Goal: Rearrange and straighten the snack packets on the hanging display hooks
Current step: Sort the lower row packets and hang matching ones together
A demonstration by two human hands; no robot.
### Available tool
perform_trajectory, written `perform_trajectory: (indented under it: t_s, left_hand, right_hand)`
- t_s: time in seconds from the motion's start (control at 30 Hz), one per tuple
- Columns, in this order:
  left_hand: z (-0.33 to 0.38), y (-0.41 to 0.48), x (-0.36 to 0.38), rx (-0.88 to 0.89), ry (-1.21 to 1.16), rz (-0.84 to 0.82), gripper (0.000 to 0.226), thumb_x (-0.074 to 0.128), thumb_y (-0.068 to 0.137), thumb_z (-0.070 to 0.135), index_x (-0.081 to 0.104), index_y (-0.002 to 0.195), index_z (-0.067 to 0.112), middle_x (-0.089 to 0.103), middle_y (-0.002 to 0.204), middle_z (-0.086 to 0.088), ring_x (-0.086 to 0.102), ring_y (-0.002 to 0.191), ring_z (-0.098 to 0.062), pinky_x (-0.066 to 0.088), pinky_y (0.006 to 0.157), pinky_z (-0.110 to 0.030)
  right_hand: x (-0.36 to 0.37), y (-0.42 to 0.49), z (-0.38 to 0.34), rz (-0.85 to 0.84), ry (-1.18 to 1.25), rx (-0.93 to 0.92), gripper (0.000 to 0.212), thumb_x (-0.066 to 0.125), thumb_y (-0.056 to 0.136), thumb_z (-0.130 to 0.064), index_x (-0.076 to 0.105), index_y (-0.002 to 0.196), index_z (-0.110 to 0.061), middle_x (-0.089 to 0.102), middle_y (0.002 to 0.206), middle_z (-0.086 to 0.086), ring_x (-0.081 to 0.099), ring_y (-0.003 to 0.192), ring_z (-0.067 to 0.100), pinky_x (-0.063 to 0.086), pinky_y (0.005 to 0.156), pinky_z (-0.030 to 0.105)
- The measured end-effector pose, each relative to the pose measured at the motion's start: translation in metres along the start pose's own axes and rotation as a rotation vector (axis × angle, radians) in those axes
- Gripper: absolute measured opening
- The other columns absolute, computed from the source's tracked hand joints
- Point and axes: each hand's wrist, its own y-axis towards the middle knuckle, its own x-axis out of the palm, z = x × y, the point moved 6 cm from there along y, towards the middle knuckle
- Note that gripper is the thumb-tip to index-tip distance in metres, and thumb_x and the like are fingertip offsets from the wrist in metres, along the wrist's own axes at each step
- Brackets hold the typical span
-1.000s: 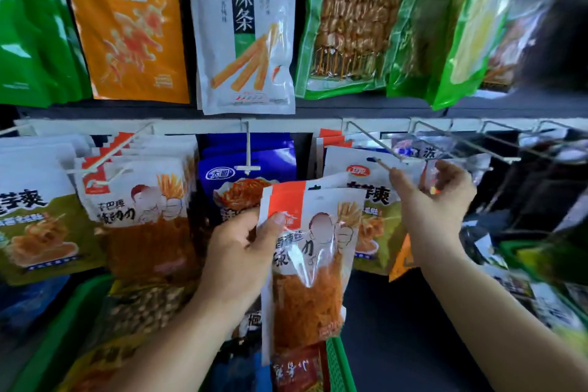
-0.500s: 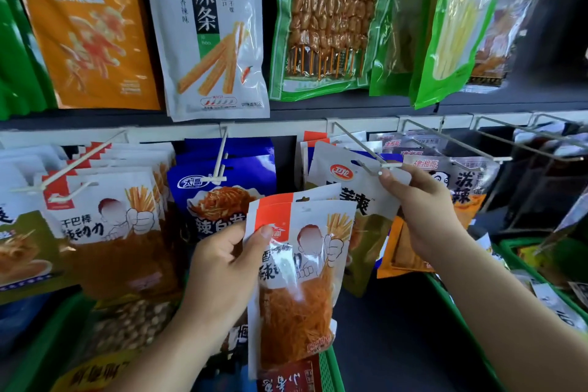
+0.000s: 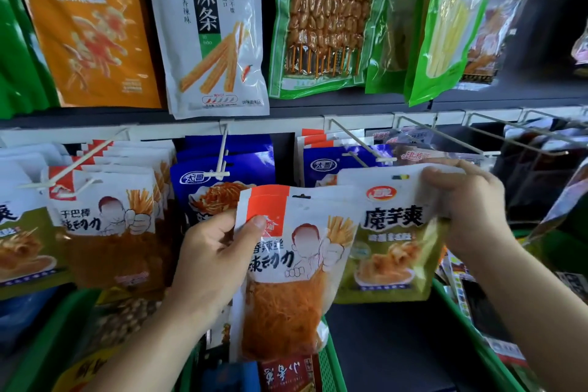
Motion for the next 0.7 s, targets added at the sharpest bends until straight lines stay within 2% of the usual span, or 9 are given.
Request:
perform_trajectory:
  t_s: [0.07, 0.13, 0.23, 0.33, 0.4, 0.47, 0.53, 0.63, 0.7]
  left_hand:
    - [-0.001, -0.002, -0.003, -0.021, 0.011, -0.017, 0.019, 0.066, 0.098, 0.020, 0.081, 0.094, 0.031, 0.082, 0.090, -0.004, 0.077, 0.088, -0.028, 0.066, 0.078, -0.045]
    - [-0.002, -0.005, -0.009, -0.026, 0.057, 0.032, 0.017, 0.067, 0.098, 0.021, 0.081, 0.092, 0.027, 0.080, 0.086, -0.010, 0.076, 0.083, -0.034, 0.064, 0.075, -0.054]
    - [-0.002, -0.007, -0.025, 0.001, 0.163, 0.185, 0.017, 0.066, 0.099, 0.021, 0.076, 0.085, 0.019, 0.079, 0.077, 0.004, 0.075, 0.070, -0.011, 0.065, 0.061, -0.034]
    - [0.002, -0.006, -0.034, 0.066, 0.218, 0.289, 0.019, 0.065, 0.100, 0.022, 0.074, 0.083, 0.020, 0.075, 0.073, 0.008, 0.064, 0.057, -0.005, 0.049, 0.049, -0.018]
    - [0.006, -0.006, -0.025, 0.084, 0.187, 0.238, 0.016, 0.064, 0.100, 0.022, 0.074, 0.089, 0.030, 0.075, 0.075, 0.011, 0.058, 0.053, -0.005, 0.044, 0.048, -0.017]
    - [0.004, -0.008, -0.012, 0.084, 0.191, 0.165, 0.014, 0.063, 0.100, 0.023, 0.075, 0.094, 0.029, 0.073, 0.068, 0.013, 0.054, 0.048, -0.003, 0.039, 0.045, -0.014]
    - [0.000, -0.008, -0.008, 0.082, 0.206, 0.161, 0.015, 0.064, 0.100, 0.023, 0.076, 0.093, 0.020, 0.070, 0.063, 0.013, 0.054, 0.047, -0.006, 0.040, 0.047, -0.013]
    - [-0.010, -0.002, -0.013, 0.041, 0.227, 0.176, 0.017, 0.065, 0.099, 0.029, 0.077, 0.091, 0.019, 0.077, 0.075, 0.000, 0.071, 0.069, -0.028, 0.060, 0.062, -0.040]
    - [-0.013, 0.001, -0.019, 0.023, 0.265, 0.190, 0.016, 0.065, 0.099, 0.026, 0.079, 0.093, 0.020, 0.079, 0.079, 0.004, 0.075, 0.076, -0.025, 0.063, 0.067, -0.050]
  right_hand:
    - [-0.012, -0.001, -0.001, -0.007, -0.047, -0.002, 0.015, 0.065, 0.086, 0.002, 0.069, 0.077, -0.009, 0.064, 0.064, 0.011, 0.063, 0.067, 0.031, 0.052, 0.071, 0.045]
    - [-0.011, -0.010, -0.001, -0.057, -0.116, -0.005, 0.024, 0.066, 0.088, 0.003, 0.071, 0.070, -0.012, 0.066, 0.059, 0.007, 0.063, 0.062, 0.029, 0.050, 0.069, 0.039]
    - [-0.007, -0.025, 0.012, -0.140, -0.257, -0.008, 0.022, 0.067, 0.089, 0.004, 0.072, 0.073, -0.010, 0.068, 0.059, 0.004, 0.062, 0.059, 0.024, 0.047, 0.062, 0.033]
    - [-0.005, -0.031, 0.022, -0.156, -0.303, -0.008, 0.026, 0.061, 0.091, 0.009, 0.068, 0.071, -0.006, 0.060, 0.048, -0.008, 0.055, 0.044, 0.007, 0.041, 0.047, 0.017]
    - [0.000, -0.035, 0.022, -0.154, -0.296, -0.008, 0.026, 0.062, 0.094, 0.006, 0.066, 0.071, -0.005, 0.059, 0.046, -0.009, 0.052, 0.040, 0.004, 0.039, 0.043, 0.016]
    - [0.008, -0.040, 0.024, -0.166, -0.267, -0.005, 0.029, 0.067, 0.099, -0.011, 0.063, 0.072, -0.001, 0.064, 0.055, 0.002, 0.058, 0.051, 0.011, 0.043, 0.049, 0.018]
    - [0.018, -0.045, 0.028, -0.179, -0.266, -0.013, 0.035, 0.070, 0.099, -0.028, 0.064, 0.079, 0.001, 0.065, 0.071, 0.021, 0.059, 0.067, 0.023, 0.046, 0.062, 0.030]
    - [0.025, -0.040, 0.029, -0.145, -0.316, -0.024, 0.019, 0.068, 0.099, -0.033, 0.070, 0.088, -0.018, 0.071, 0.083, 0.011, 0.066, 0.076, 0.026, 0.055, 0.070, 0.040]
    - [0.024, -0.029, 0.033, -0.114, -0.337, 0.001, 0.013, 0.070, 0.098, -0.037, 0.071, 0.092, -0.026, 0.074, 0.099, 0.014, 0.071, 0.090, 0.031, 0.060, 0.080, 0.049]
